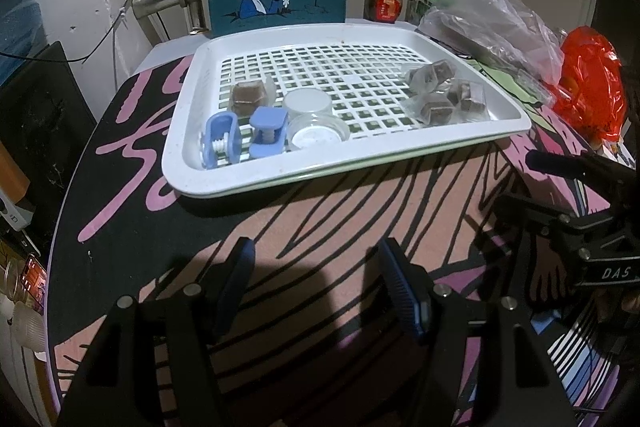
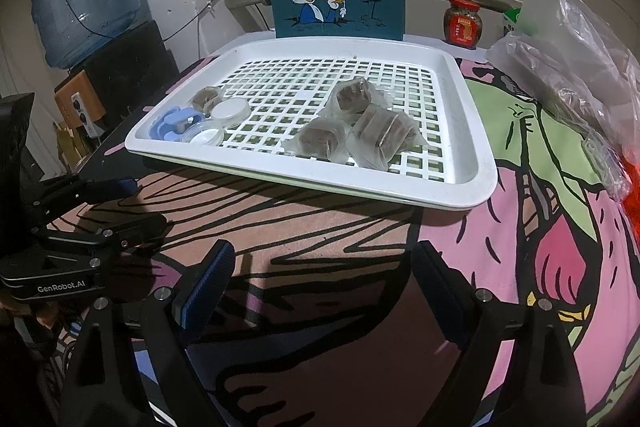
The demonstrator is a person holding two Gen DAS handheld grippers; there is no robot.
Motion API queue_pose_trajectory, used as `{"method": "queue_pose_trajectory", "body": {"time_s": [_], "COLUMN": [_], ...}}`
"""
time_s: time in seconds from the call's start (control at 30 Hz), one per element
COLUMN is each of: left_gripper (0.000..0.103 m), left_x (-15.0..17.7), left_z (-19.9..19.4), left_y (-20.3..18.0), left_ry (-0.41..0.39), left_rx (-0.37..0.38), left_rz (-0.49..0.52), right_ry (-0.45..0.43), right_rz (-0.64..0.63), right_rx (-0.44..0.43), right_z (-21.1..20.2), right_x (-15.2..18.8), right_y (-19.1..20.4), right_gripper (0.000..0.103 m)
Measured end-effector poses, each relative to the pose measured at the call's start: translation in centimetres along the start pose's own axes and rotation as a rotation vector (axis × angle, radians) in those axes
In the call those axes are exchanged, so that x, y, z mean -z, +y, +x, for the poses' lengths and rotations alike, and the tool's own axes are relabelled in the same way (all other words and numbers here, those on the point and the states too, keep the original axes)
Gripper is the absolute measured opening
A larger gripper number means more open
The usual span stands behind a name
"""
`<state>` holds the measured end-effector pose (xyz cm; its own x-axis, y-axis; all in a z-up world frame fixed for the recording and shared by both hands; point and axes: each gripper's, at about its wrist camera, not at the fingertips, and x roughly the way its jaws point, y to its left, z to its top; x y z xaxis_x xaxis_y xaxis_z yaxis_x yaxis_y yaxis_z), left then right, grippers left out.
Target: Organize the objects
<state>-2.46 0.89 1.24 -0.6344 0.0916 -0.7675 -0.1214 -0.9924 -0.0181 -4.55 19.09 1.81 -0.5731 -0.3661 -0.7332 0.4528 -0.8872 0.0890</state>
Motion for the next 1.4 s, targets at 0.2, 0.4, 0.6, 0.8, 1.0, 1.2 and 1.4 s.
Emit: {"method": "queue_pose_trajectory", "body": {"time_s": [0.2, 0.4, 0.6, 0.8, 1.0, 1.2, 1.4], "left_gripper": [0.064, 0.064, 0.064, 0.064, 0.064, 0.071, 0.078], "left_x": [0.0, 0.1, 0.1, 0.1, 0.1, 0.1, 0.0], "left_z": [0.0, 0.2, 0.4, 0.4, 0.5, 0.6, 0.7], "left_y": [0.0, 0.0, -0.1, -0.1, -0.3, -0.3, -0.3], "left_ry": [0.003, 0.01, 0.016, 0.019, 0.022, 0.026, 0.035], "left_rx": [-0.001, -0.004, -0.007, -0.013, -0.023, -0.027, -0.029], "left_rz": [0.0, -0.002, -0.003, 0.001, 0.008, 0.011, 0.006], "right_ry": [0.01, 0.021, 0.04, 0.045, 0.056, 0.073, 0.088], "right_rz": [-0.002, 0.001, 0.009, 0.01, 0.016, 0.035, 0.019], "right_rx": [0.003, 0.007, 0.016, 0.02, 0.028, 0.046, 0.078], "right_z": [0.1, 0.3, 0.6, 0.6, 0.8, 1.0, 1.3], "right_x": [0.1, 0.1, 0.1, 0.1, 0.2, 0.3, 0.3], "right_y": [0.0, 0.0, -0.2, -0.2, -0.3, -0.7, -0.6], "right_gripper": [0.09, 0.09, 0.09, 0.09, 0.09, 0.09, 0.091]}}
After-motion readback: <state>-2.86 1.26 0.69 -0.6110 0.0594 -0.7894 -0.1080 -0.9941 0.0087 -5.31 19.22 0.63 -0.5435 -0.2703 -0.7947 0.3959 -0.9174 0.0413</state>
